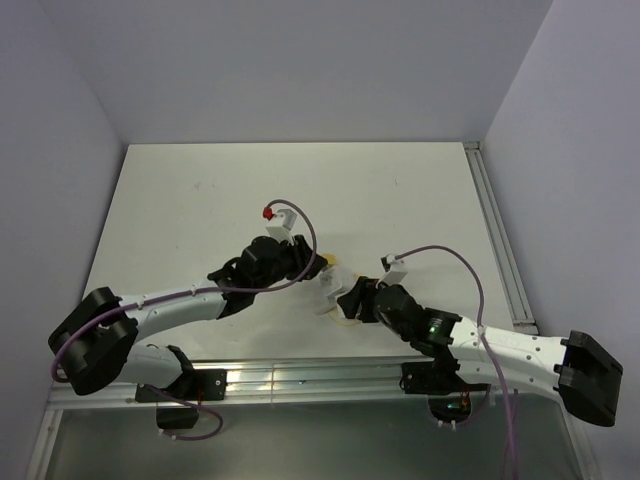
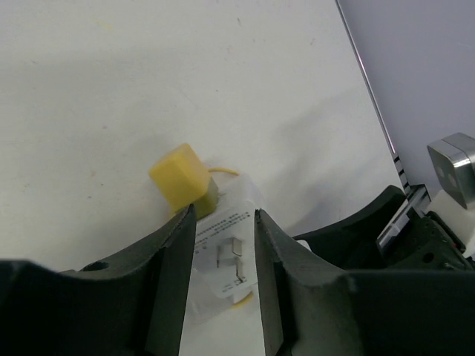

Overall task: Insert the plug
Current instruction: Press the plug into the socket.

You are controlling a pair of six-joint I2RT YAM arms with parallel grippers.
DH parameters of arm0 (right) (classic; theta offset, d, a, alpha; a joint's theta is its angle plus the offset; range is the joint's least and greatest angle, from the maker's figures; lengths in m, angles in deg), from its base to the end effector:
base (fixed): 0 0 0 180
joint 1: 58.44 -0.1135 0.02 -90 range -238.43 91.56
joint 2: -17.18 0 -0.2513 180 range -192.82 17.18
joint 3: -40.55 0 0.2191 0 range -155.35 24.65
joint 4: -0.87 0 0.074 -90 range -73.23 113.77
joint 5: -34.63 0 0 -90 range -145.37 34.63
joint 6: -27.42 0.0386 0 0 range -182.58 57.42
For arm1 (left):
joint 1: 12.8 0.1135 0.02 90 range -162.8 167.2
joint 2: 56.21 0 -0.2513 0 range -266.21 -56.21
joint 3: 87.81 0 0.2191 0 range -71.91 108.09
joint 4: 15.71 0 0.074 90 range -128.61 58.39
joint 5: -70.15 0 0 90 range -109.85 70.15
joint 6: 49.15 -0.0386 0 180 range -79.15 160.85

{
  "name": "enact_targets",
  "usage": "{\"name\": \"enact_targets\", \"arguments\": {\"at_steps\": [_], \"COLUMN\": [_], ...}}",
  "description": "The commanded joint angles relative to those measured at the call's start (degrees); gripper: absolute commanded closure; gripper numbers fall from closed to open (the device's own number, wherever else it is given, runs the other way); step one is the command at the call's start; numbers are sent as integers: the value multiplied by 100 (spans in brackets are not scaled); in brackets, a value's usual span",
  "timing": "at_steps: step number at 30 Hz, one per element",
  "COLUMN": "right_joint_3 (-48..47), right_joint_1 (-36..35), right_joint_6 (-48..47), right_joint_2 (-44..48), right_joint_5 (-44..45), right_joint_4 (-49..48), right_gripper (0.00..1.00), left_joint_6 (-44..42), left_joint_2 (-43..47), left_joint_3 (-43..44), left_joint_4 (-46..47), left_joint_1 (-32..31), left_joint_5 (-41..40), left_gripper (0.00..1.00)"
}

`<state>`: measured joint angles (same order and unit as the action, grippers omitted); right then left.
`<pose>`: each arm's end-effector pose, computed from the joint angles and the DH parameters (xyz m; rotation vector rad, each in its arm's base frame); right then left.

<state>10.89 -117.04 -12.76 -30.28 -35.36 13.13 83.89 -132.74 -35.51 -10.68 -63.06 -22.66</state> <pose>0.0916 0.1247 0.1764 0.0535 2.1588 0.7833 0.1725 -0.2045 0.2310 0.0934 2.0482 -1.0249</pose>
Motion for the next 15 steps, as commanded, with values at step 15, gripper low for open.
{"name": "enact_targets", "arguments": {"at_steps": [15], "right_joint_3": [180], "right_joint_1": [166], "right_joint_6": [-219], "right_joint_2": [1142], "right_joint_5": [-867], "right_joint_4": [846], "right_gripper": [30], "left_joint_6": [-789], "left_joint_2": [-476], "left_joint_3": [614], "left_joint_4": [140], "left_joint_1": [289], "left_joint_5": [1467], "left_gripper": [64]}}
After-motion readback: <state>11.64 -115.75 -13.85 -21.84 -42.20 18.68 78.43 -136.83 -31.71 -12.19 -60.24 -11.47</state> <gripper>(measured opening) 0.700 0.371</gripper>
